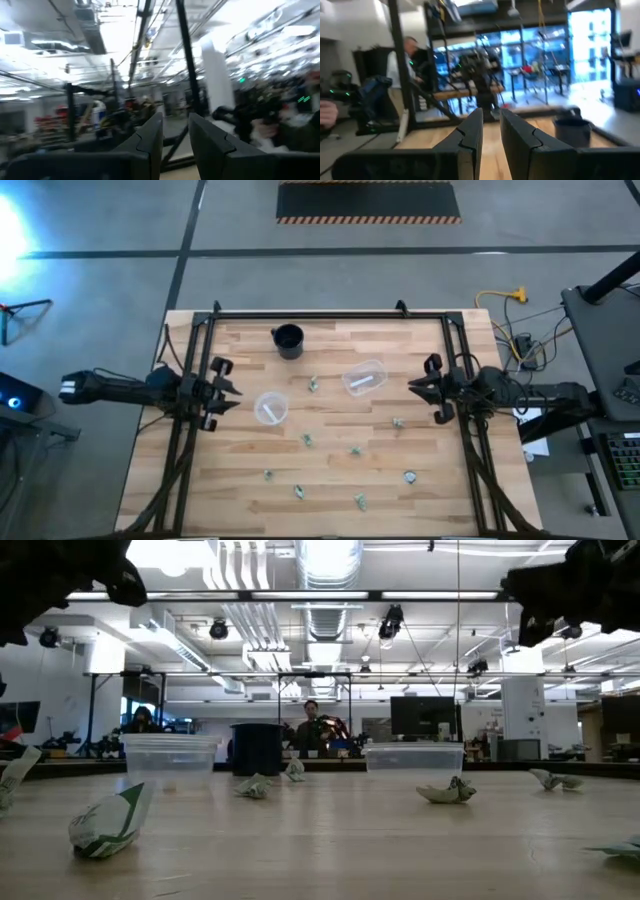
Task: Pick and place items into bin
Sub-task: Put the stevia packet into the rectangle transparent bin
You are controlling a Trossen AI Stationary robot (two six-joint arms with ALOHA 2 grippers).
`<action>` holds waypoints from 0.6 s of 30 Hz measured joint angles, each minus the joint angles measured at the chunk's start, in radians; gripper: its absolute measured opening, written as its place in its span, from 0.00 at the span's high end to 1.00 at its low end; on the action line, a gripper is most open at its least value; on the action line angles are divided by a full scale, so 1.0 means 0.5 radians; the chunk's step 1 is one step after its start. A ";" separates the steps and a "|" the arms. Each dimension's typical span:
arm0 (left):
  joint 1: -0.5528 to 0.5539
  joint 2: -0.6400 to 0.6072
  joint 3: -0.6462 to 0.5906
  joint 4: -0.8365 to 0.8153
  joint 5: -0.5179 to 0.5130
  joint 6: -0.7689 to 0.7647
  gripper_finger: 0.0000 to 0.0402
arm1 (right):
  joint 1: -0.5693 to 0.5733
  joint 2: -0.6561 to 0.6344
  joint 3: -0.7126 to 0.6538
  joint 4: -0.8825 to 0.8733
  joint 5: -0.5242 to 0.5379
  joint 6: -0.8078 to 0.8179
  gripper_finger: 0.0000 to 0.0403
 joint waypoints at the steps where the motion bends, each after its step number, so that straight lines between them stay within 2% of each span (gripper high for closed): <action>1: -0.003 0.060 0.001 0.064 0.037 -0.056 0.81 | 0.000 0.042 0.000 0.092 -0.026 -0.027 0.85; 6: -0.067 0.386 0.002 0.312 0.116 -0.163 0.81 | 0.001 0.276 0.000 0.561 -0.082 -0.252 0.85; 10: -0.075 0.591 0.005 0.546 0.115 -0.152 0.81 | 0.000 0.459 0.074 0.604 -0.081 -0.421 0.85; 13: -0.075 0.702 0.008 0.614 0.115 -0.150 0.81 | 0.000 0.610 0.197 0.423 -0.081 -0.505 0.85; 18: -0.075 0.821 0.068 0.605 0.115 -0.141 0.81 | 0.023 0.933 0.491 -0.184 -0.021 -0.628 0.85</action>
